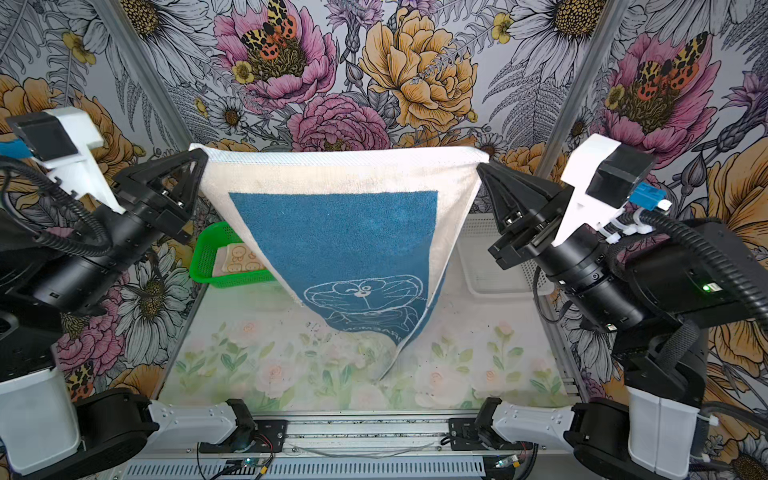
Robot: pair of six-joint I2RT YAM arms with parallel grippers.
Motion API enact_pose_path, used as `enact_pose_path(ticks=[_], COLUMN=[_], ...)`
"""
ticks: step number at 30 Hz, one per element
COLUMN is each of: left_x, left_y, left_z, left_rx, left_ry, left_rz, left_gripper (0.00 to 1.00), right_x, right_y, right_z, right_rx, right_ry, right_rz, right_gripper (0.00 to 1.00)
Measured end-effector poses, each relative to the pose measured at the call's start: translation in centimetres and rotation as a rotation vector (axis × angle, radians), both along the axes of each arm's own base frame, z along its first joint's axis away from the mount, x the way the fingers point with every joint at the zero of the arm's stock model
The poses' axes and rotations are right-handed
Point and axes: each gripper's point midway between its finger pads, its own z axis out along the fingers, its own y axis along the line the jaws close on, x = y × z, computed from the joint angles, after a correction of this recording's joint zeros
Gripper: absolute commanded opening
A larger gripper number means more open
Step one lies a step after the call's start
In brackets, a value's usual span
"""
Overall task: Fold and stack the towels
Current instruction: 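Lift the near edge with both grippers and raise the towel high, then lay the towel flat on the mat, moving both grippers away from the robot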
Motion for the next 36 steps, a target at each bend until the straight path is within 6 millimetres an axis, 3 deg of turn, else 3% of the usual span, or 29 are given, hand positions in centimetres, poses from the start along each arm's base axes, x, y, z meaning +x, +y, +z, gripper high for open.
enact_pose_path(ticks=[4, 10, 14, 18, 22, 25, 36], left_x=[-0.4, 0.6, 3.1, 8.4, 14.6, 18.8, 31.2], left_y=[0.4, 0.0, -0.9, -0.9, -1.1, -1.4, -2.8], left_z=[1.3, 1.3, 0.3, -2.6, -7.3, -11.2, -27.6], left_rx=[0.003, 0.057, 0.117, 0.174, 0.218, 0.242, 0.236], left_ry=[-0.049, -0.082, -0.080, -0.015, 0.090, 0.162, 0.299], left_rz=[0.011, 0.069, 0.153, 0.261, 0.314, 0.305, 0.243], left_gripper=[0.00, 0.00, 0.00, 0.00, 0.00, 0.00, 0.00], right_x=[0.2, 1.8, 3.8, 8.2, 13.6, 18.4, 33.0], right_y=[0.2, 0.7, 0.9, 0.6, 0.1, -0.6, -2.8], right_z=[1.2, 1.2, 0.2, -2.3, -6.1, -10.4, -29.4], right_rx=[-0.004, -0.062, -0.126, -0.193, -0.234, -0.243, -0.140], right_ry=[-0.037, -0.067, -0.068, -0.022, 0.048, 0.131, 0.382], right_rz=[-0.015, -0.104, -0.203, -0.329, -0.399, -0.414, -0.299], right_gripper=[0.00, 0.00, 0.00, 0.00, 0.00, 0.00, 0.00])
